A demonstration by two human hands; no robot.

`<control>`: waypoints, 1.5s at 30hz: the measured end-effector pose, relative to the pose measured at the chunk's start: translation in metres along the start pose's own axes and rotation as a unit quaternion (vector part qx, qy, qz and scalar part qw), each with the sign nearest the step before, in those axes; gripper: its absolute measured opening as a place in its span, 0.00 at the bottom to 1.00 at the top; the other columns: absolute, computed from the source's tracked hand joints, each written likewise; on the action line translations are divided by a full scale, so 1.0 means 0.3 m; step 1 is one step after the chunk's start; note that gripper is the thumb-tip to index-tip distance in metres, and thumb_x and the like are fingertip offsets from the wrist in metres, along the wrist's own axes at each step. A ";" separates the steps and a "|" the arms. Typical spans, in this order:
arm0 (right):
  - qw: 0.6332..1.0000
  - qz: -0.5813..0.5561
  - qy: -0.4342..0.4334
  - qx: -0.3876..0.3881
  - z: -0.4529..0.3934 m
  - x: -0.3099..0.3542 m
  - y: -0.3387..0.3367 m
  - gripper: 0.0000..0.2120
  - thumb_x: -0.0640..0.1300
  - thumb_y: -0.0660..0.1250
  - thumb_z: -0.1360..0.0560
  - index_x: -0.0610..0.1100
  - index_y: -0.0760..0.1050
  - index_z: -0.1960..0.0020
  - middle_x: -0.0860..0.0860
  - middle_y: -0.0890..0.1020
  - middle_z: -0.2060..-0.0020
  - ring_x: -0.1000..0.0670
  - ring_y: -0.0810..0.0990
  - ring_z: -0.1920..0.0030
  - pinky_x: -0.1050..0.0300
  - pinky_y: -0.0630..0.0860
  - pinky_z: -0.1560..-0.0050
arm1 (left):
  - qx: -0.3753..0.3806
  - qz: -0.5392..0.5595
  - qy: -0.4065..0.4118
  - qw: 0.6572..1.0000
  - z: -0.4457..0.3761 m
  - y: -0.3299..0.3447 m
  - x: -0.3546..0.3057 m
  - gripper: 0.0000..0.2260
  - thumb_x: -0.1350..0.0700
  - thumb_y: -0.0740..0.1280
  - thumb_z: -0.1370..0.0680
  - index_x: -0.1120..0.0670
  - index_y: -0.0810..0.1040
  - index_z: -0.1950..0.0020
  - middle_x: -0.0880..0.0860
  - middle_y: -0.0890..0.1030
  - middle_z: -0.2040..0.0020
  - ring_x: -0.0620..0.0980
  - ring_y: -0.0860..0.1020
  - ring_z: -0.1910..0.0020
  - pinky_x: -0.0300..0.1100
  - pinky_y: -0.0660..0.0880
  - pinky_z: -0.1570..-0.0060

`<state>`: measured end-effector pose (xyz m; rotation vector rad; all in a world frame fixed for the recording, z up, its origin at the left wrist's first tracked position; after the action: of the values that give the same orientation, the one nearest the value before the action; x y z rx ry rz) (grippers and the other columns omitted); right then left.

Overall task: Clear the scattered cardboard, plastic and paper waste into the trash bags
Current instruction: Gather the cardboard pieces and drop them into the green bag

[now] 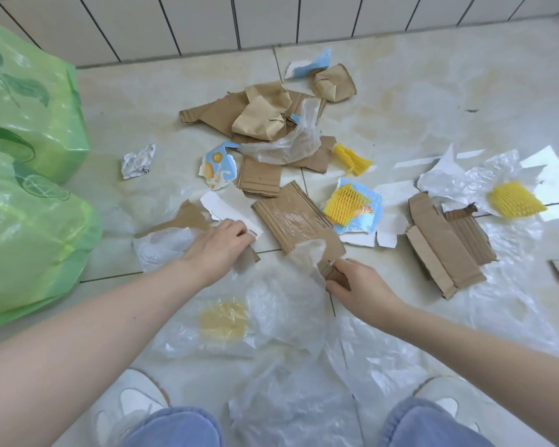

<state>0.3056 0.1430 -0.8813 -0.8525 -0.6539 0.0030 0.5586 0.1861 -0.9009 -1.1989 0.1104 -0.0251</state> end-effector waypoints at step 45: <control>0.995 -0.057 -0.027 0.071 -0.558 0.489 0.055 0.06 0.36 0.58 0.27 0.34 0.73 0.56 0.43 0.75 0.63 0.44 0.74 0.61 0.53 0.72 0.61 | 0.100 0.113 -0.245 0.958 0.045 -0.006 0.440 0.20 0.45 0.79 0.41 0.48 0.68 0.68 0.49 0.67 0.50 0.53 0.66 0.48 0.46 0.72 0.49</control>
<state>0.5178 0.0749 -0.8941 -0.6782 -0.7433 -0.0305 0.6912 0.1877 -0.9040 -0.9549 -0.1879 0.4519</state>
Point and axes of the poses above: each hand's wrist, its own z-axis away from the middle knuckle, its own y-axis out of the palm, x = y × z, the point moved 3 cm from there along -z, towards the middle knuckle
